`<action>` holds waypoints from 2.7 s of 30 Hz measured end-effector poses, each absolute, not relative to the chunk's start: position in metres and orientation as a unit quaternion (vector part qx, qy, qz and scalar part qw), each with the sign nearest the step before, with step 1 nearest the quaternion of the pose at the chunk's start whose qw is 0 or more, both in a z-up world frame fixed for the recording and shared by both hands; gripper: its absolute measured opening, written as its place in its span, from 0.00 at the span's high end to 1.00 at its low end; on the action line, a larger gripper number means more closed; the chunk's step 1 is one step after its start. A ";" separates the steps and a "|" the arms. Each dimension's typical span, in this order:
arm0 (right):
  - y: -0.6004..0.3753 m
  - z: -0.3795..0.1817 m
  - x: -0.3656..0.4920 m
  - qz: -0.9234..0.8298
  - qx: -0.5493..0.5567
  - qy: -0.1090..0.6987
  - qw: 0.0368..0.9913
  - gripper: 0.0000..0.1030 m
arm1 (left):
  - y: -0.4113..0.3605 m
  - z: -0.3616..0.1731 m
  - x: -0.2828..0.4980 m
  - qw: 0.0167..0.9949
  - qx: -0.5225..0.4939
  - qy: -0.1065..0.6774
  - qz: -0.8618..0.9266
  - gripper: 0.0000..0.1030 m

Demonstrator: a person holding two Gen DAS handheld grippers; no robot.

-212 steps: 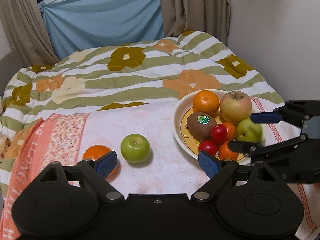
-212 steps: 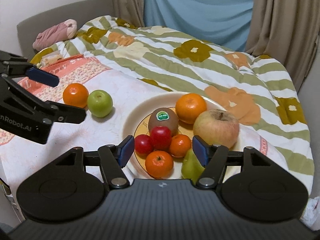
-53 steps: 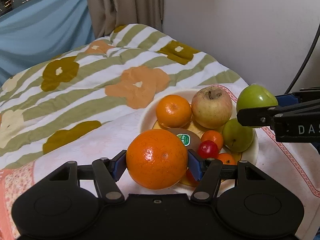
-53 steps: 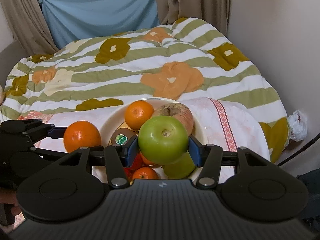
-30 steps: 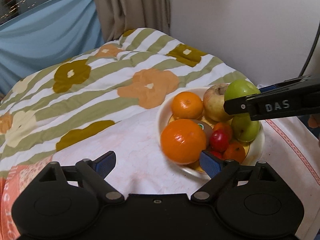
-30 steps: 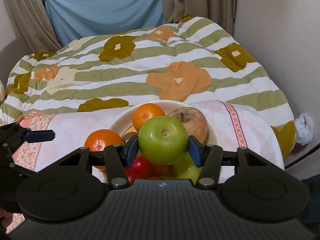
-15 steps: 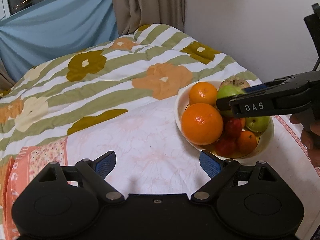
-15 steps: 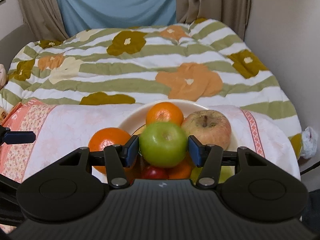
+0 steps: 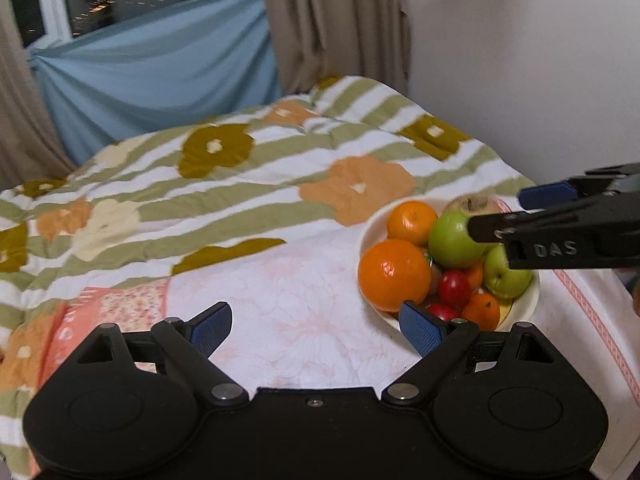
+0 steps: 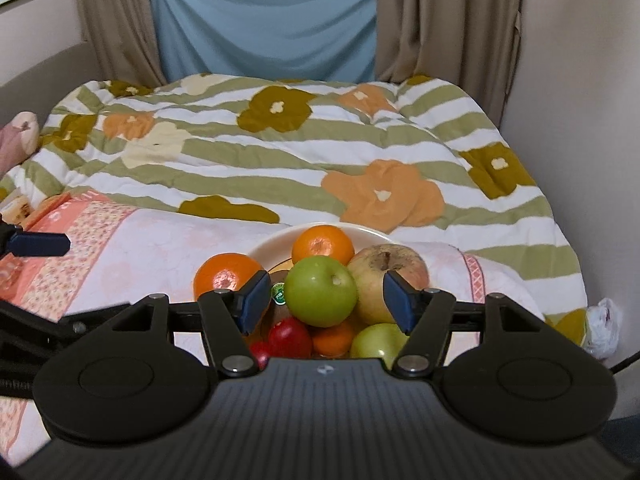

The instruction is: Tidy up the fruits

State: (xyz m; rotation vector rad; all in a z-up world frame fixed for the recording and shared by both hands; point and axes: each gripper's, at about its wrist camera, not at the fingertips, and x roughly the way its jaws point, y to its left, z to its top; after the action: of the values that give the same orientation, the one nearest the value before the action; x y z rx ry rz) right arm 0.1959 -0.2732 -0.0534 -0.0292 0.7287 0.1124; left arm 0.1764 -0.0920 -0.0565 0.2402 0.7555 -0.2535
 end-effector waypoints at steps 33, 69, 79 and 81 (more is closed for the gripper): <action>-0.242 0.059 -0.012 -0.010 -0.015 0.318 0.948 0.00 | -0.022 0.047 0.011 0.953 0.038 0.299 -0.042 0.01; -0.240 0.051 -0.016 -0.016 -0.001 0.334 0.942 0.00 | -0.015 0.041 -0.002 0.957 0.051 0.286 -0.012 0.00; -0.240 0.048 -0.015 -0.013 0.001 0.335 0.942 0.00 | -0.016 0.041 -0.002 0.956 0.048 0.289 -0.015 0.00; -0.240 0.048 -0.015 -0.013 0.002 0.335 0.942 0.00 | -0.016 0.041 -0.002 0.956 0.047 0.289 -0.017 0.00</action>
State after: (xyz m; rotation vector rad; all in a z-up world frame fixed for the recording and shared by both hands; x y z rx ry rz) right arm -0.0154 -0.2397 0.0482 0.0031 0.6842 -0.0268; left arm -0.0019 -0.0164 0.0411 0.0947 0.5870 -0.0343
